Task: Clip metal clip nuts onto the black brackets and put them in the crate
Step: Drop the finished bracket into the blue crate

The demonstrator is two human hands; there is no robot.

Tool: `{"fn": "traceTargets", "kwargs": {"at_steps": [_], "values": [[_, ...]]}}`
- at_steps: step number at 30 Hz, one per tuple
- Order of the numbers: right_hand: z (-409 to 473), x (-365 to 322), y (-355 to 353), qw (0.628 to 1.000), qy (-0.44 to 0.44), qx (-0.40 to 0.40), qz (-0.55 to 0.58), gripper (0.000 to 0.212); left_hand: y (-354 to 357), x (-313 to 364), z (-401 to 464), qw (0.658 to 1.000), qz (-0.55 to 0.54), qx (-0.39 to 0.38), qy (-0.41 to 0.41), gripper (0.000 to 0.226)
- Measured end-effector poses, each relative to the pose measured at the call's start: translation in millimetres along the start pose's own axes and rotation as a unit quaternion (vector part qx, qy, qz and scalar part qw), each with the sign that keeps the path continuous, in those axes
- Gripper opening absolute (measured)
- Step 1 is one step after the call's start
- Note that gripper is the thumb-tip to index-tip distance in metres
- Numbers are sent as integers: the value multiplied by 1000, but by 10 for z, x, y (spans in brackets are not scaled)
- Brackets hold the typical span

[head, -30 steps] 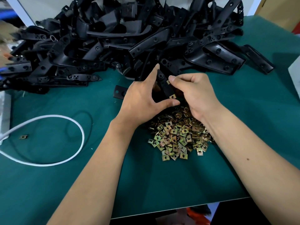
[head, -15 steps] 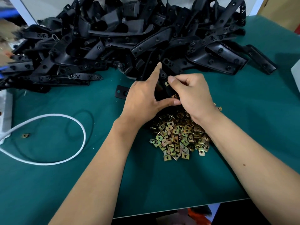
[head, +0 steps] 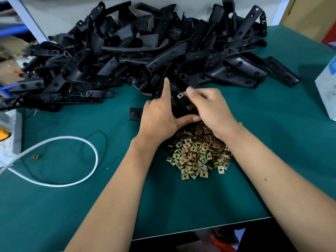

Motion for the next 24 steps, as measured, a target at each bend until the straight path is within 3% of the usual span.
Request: {"fn": "traceTargets", "kwargs": {"at_steps": [4,10,16,18,21,24], "values": [[-66,-178,-80,980,-95,38,-169,20,-23,155,57,995,94,-11,22,132],[-242,-192,-743,967,-107,104,-206,9,47,910,145,986,142,20,84,104],[-848,232,-2066,936,-35,280,-211,10,520,2383,20,968,118,-20,222,88],[-1172,425,-2474,916,-21,342,-210,19,735,2907,-162,956,103,-35,273,77],[-1856,790,-3154,888,26,430,-158,30,1123,3734,-598,926,61,-62,366,65],[-2594,1231,-3598,885,110,443,-91,24,1602,4267,-1128,884,23,-135,446,57]]}}
Point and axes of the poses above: each hand's wrist, its own z-axis towards the middle knuckle, its own y-axis out of the palm, x = y × z, the point moved 4 cm from there along z, towards the middle knuckle, and after that the axes turned 8 degrees about -z, right-handed, at the moved point
